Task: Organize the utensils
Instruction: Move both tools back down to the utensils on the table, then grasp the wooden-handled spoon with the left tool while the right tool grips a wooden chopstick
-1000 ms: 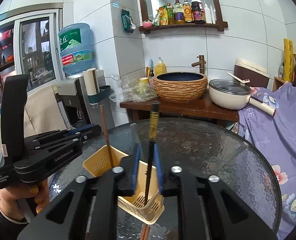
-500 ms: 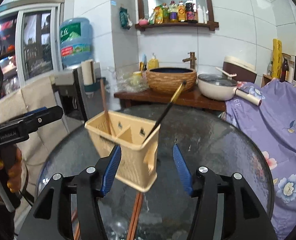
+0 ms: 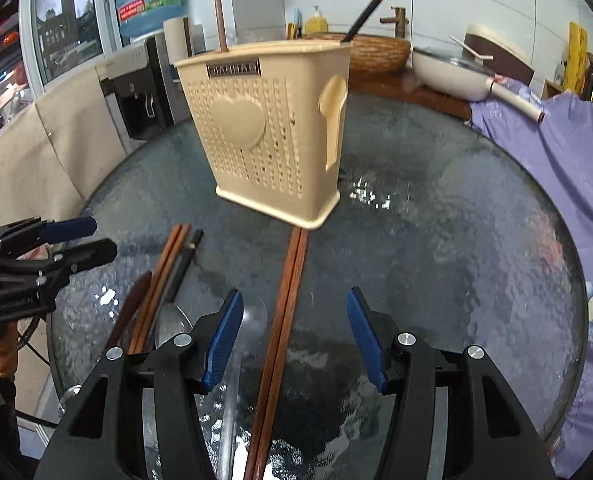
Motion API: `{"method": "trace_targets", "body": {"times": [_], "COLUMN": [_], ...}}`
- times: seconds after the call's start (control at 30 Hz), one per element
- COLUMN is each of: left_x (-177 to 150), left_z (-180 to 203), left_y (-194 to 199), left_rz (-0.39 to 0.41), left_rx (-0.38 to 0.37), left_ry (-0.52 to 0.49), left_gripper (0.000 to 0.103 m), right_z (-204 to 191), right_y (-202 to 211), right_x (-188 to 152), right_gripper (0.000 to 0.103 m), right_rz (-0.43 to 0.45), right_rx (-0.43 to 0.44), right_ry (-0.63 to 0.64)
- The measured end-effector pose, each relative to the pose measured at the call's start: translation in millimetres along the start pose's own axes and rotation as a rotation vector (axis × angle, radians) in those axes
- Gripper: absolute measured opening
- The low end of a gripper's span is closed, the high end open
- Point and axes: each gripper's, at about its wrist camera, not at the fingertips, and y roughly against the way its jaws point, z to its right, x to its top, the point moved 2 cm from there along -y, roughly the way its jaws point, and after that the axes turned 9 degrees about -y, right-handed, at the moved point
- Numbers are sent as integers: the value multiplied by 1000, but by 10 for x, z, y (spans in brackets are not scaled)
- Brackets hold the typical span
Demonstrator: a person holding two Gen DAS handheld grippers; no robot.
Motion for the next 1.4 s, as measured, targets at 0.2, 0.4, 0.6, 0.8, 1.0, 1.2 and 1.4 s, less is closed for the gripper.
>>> {"method": "trace_targets", "body": {"times": [0.2, 0.4, 0.6, 0.8, 1.0, 1.2, 1.4], "left_x": [-196, -297, -368, -388, -390, -345, -244], "left_z": [93, 146, 178, 192, 220, 253, 257], "left_y": [-29, -84, -127, -153, -179, -227, -315], "left_rz": [-46, -81, -103, -113, -124, -124, -126], "left_rx": [-21, -30, -44, -59, -61, -39, -29], "left_ry": [-16, -25, -24, -21, -28, -38, -42], "left_gripper": [42, 38, 35, 35, 31, 29, 21], "right_z": [54, 43, 64, 90, 70, 45, 52], "right_y": [-163, -283, -293, -333, -406, -474, -584], "right_x": [-91, -164, -145, -120, -48, 25, 146], "right_gripper": [35, 24, 20, 18, 18, 18, 18], "right_rz": [-94, -151, -157, -182, -179, -192, -203], "right_rx": [15, 4, -20, -16, -40, -56, -77], "right_ry": [-34, -32, -27, -36, -16, -4, -15]}}
